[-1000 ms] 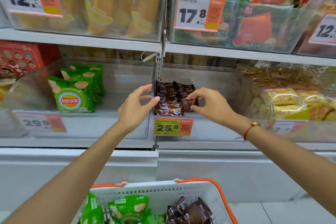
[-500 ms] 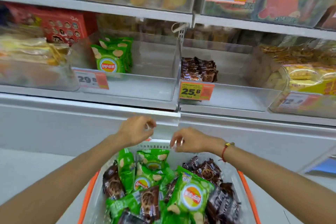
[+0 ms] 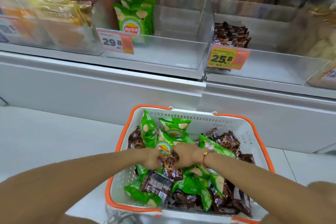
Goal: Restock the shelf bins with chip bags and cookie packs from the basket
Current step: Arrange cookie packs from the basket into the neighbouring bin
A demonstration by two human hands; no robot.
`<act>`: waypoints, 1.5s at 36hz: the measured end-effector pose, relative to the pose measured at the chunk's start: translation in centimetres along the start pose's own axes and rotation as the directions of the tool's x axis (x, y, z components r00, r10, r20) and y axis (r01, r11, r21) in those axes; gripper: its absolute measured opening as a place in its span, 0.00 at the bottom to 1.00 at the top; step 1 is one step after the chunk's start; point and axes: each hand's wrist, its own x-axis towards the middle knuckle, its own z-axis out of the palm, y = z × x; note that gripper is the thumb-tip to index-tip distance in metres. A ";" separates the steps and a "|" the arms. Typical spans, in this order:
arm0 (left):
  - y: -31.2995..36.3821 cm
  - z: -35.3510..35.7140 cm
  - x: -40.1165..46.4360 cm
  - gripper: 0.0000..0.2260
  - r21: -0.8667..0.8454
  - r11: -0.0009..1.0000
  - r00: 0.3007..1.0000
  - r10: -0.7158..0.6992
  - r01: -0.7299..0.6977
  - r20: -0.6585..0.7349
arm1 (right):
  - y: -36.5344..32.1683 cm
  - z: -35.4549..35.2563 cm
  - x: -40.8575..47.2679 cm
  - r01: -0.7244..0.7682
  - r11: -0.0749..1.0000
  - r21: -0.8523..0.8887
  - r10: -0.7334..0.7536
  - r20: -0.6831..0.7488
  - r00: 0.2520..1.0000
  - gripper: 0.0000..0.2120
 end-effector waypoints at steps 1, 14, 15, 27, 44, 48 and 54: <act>-0.2 0.3 0.4 0.19 -0.035 0.999 1.000 -0.005 0.004 -0.018 | 0.1 -0.3 0.1 -0.007 0.999 0.054 0.008 -0.025 1.000 0.24; 1.7 -2.5 0.6 0.23 -0.481 0.876 0.984 -0.115 0.036 -0.135 | 3.2 -6.0 -1.9 -0.041 0.882 0.470 0.137 -0.173 0.975 0.10; 2.0 -3.0 0.3 0.20 -0.522 0.853 0.984 -0.096 0.003 -0.152 | 4.0 -7.0 -2.6 -0.025 0.841 0.540 0.155 -0.197 0.968 0.08; 7.3 -11.7 -3.9 0.16 -0.711 0.387 0.759 -0.044 -0.587 -0.650 | 8.7 -15.0 -10.7 0.253 0.430 0.867 0.261 -0.388 0.884 0.08; 14.0 -19.8 -6.3 0.07 -0.305 0.479 0.406 0.122 -0.823 -0.906 | 10.4 -20.6 -15.5 0.539 0.610 0.581 0.234 -0.782 0.578 0.12; 15.1 -22.5 -5.5 0.09 -0.189 0.548 0.310 0.137 -0.815 -0.941 | 13.3 -23.9 -16.5 0.522 0.635 0.569 0.275 -0.799 0.535 0.08; 14.3 -25.5 -2.7 0.21 -0.095 0.792 0.196 0.031 -0.603 -0.980 | 20.2 -28.5 -17.1 0.240 0.820 0.519 0.366 -0.799 0.478 0.12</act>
